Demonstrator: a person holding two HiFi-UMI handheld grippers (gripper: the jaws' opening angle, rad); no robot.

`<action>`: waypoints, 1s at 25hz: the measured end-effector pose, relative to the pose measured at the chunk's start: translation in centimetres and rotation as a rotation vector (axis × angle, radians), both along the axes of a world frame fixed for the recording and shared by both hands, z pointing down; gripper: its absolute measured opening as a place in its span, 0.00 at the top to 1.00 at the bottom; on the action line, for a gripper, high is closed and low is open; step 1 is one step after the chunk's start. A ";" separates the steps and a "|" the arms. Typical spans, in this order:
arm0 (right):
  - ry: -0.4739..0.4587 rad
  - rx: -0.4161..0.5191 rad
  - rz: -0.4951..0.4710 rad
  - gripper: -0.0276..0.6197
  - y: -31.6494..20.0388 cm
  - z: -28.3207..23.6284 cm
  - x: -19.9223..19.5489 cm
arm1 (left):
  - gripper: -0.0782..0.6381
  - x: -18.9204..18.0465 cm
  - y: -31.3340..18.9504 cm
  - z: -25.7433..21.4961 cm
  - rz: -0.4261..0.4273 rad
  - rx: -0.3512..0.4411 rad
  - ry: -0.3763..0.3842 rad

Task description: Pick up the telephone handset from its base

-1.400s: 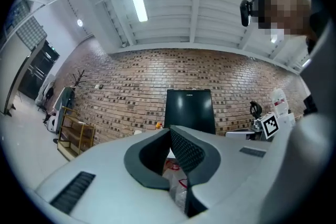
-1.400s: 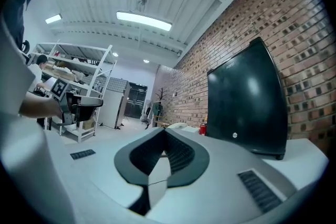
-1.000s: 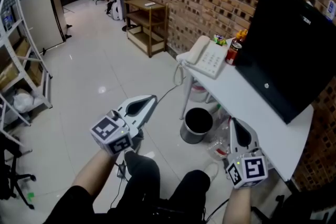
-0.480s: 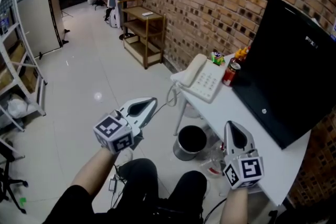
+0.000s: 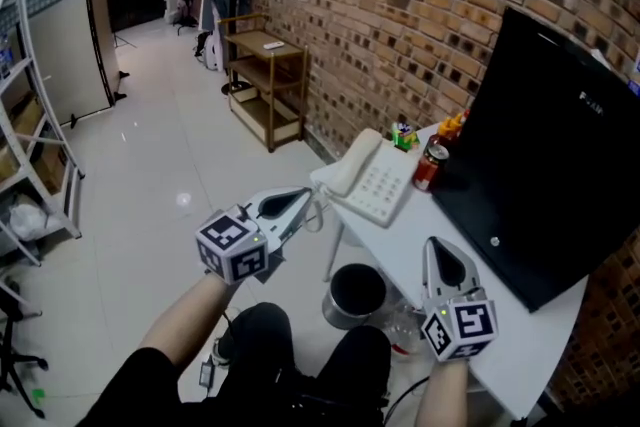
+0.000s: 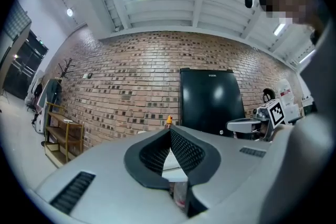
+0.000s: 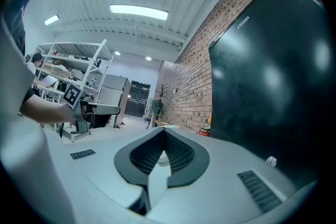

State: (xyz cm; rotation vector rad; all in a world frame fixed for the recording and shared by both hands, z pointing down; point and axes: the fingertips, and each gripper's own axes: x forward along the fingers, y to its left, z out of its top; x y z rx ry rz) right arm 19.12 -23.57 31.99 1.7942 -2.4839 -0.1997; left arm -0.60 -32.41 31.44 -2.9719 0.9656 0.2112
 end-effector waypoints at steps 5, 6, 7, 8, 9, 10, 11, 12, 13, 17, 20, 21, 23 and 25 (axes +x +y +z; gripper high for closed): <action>0.005 -0.001 0.026 0.94 -1.6 -0.7 1.0 | 0.89 2.0 -2.6 -1.1 0.030 0.008 -0.006; 0.002 0.005 0.026 0.94 -1.9 -0.8 1.2 | 0.89 2.4 -3.2 -1.2 0.031 0.008 -0.011; 0.000 0.010 0.027 0.94 -2.2 -0.8 1.3 | 0.89 2.7 -3.7 -1.2 0.030 0.008 -0.016; -0.003 0.011 0.032 0.94 -2.5 -0.8 1.4 | 0.89 3.0 -4.3 -1.2 0.028 0.008 -0.023; -0.003 0.010 0.036 0.94 -2.7 -0.8 1.5 | 0.89 3.3 -4.9 -1.2 0.026 0.007 -0.030; -0.002 0.010 0.037 0.94 -3.0 -0.7 1.7 | 0.89 3.7 -5.6 -1.1 0.023 0.005 -0.036; -0.001 0.011 0.036 0.94 -3.4 -0.5 1.8 | 0.89 4.0 -6.3 -1.2 0.021 0.000 -0.040; 0.001 0.011 0.035 0.94 -3.7 -0.4 2.0 | 0.89 4.4 -6.9 -1.2 0.020 -0.007 -0.044; 0.001 0.010 0.036 0.94 -4.0 -0.3 2.1 | 0.89 4.8 -7.7 -1.3 0.018 -0.016 -0.049; -0.004 0.003 0.046 0.94 -5.0 -0.3 2.6 | 0.89 6.7 -10.9 -1.5 0.001 -0.083 -0.090; -0.004 0.002 0.039 0.94 -6.0 -0.2 2.6 | 0.89 7.7 -13.0 -1.5 -0.003 -0.165 -0.078; -0.003 -0.002 0.042 0.94 -6.3 -0.2 2.6 | 0.89 7.9 -13.5 -1.6 -0.005 -0.179 -0.073; 0.002 -0.011 0.050 0.94 -6.7 0.1 2.6 | 0.89 8.0 -13.9 -1.6 -0.012 -0.176 -0.081; 0.004 -0.021 0.053 0.94 -7.1 0.5 2.6 | 0.89 7.9 -14.2 -1.2 -0.019 -0.162 -0.111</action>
